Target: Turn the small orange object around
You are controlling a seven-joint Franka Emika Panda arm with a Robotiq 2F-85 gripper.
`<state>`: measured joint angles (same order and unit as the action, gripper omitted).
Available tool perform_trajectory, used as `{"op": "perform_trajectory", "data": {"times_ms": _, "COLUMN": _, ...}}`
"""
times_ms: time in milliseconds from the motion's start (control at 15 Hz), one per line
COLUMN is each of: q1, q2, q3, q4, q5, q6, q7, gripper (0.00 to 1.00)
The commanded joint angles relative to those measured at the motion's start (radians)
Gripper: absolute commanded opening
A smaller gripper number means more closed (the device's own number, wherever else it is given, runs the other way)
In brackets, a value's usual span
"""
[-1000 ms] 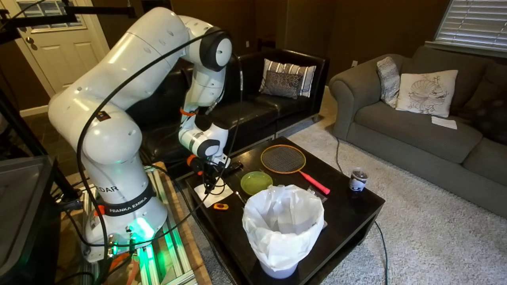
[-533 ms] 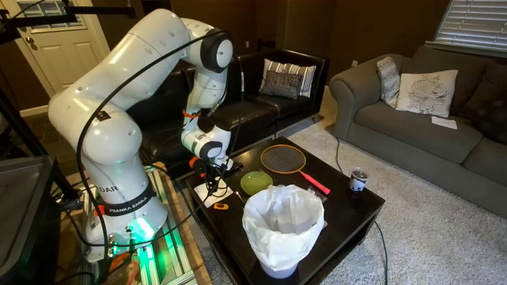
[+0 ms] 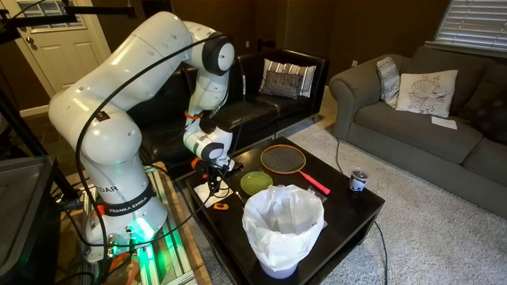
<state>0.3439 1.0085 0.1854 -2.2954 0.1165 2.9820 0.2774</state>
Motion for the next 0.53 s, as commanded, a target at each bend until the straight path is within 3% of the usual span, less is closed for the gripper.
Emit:
{"op": "perform_trajectory", "data": {"times_ms": 0, "q1": -0.022, "q2": 0.076, "q3": 0.012, "q4": 0.079, "q5": 0.021, "q6": 0.018, "q7": -0.013, "gripper": 1.00}}
{"op": "perform_trajectory", "data": {"times_ms": 467, "q1": -0.030, "q2": 0.174, "q3": 0.007, "q4": 0.175, "q5": 0.070, "q6": 0.011, "q7": 0.044, "gripper": 1.00}}
